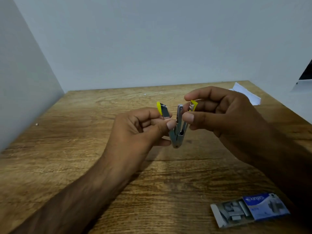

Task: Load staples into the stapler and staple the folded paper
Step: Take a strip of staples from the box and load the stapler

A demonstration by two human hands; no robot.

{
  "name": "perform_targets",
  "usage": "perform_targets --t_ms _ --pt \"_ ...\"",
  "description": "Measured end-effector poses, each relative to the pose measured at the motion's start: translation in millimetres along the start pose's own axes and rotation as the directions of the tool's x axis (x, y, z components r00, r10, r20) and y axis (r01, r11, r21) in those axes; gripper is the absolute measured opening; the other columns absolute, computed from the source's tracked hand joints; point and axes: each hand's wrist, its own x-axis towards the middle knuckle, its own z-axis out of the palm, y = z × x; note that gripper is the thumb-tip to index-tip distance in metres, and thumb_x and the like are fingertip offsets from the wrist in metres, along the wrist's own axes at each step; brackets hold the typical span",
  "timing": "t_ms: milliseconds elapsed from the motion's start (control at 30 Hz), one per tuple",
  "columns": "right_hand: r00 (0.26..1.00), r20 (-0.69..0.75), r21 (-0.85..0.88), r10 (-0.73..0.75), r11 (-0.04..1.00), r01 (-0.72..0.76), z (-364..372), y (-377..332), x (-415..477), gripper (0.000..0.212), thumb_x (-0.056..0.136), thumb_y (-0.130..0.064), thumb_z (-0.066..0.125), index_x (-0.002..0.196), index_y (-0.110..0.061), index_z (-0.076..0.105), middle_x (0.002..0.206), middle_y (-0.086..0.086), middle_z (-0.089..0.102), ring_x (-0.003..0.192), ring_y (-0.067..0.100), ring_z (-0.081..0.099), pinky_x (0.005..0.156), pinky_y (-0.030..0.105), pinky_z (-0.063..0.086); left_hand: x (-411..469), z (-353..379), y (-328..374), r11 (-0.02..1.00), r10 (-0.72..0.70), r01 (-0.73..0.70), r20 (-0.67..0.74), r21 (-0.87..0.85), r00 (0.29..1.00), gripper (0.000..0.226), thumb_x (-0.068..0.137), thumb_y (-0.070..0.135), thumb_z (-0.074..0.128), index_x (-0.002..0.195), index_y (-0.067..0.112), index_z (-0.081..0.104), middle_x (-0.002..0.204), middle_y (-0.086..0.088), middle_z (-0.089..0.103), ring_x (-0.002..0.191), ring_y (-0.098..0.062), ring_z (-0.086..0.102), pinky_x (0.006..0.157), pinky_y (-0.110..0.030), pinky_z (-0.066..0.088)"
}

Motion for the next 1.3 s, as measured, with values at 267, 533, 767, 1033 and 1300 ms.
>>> perform_targets --t_ms 267,533,767,1033,1300 --pt "0.995 -0.051 -0.005 -0.091 0.996 0.091 7.6 1.7 -3.4 0.039 0.066 -0.011 0.080 0.103 -0.008 0.074 0.084 0.004 0.078 0.080 0.015 0.074 0.075 0.029 0.061 6.0 7.7 -5.0 0.994 0.105 -0.106 0.048 0.013 0.993 0.013 0.086 0.012 0.076 0.096 0.004 0.078 0.082 -0.041 0.065 0.076 -0.041 0.072 0.070 -0.045 0.065" --pt "0.996 -0.010 -0.023 -0.092 0.995 0.092 10.2 -0.4 -5.0 0.034 0.064 -0.010 0.082 0.098 -0.010 0.075 0.084 0.007 0.079 0.079 0.016 0.076 0.072 0.025 0.061 0.4 7.2 -4.1 0.982 0.158 -0.158 0.016 0.098 0.987 0.007 0.086 0.005 0.075 0.091 0.004 0.080 0.074 -0.031 0.070 0.064 -0.023 0.069 0.062 -0.025 0.059" --pt "0.998 -0.001 -0.038 -0.068 0.997 0.068 12.5 -0.1 -6.2 0.034 0.063 -0.012 0.084 0.097 -0.011 0.077 0.087 0.009 0.081 0.083 0.019 0.078 0.074 0.027 0.062 -3.4 8.7 -0.7 0.973 0.168 -0.163 -0.019 0.160 0.986 0.004 0.084 0.003 0.075 0.083 0.002 0.079 0.070 -0.035 0.066 0.059 -0.034 0.065 0.059 -0.020 0.057" --pt "0.999 -0.001 -0.051 -0.053 0.997 0.053 16.2 1.2 -8.7 0.031 0.063 -0.015 0.086 0.093 -0.018 0.080 0.087 0.007 0.082 0.082 0.018 0.079 0.071 0.025 0.062 -6.7 9.6 -2.1 0.964 0.183 -0.175 -0.023 0.202 0.983 0.016 0.085 0.000 0.074 0.081 0.014 0.079 0.068 -0.022 0.071 0.057 -0.027 0.065 0.055 -0.032 0.060" --pt "0.999 0.016 0.002 -0.044 0.999 0.044 15.0 -1.1 -7.8 0.038 0.062 -0.016 0.087 0.100 -0.016 0.079 0.090 0.010 0.082 0.085 0.020 0.079 0.074 0.028 0.062 -7.0 7.1 0.2 0.974 0.158 -0.151 -0.024 0.169 0.987 0.005 0.082 0.014 0.077 0.085 0.011 0.080 0.071 -0.031 0.068 0.067 -0.046 0.067 0.058 -0.024 0.059"
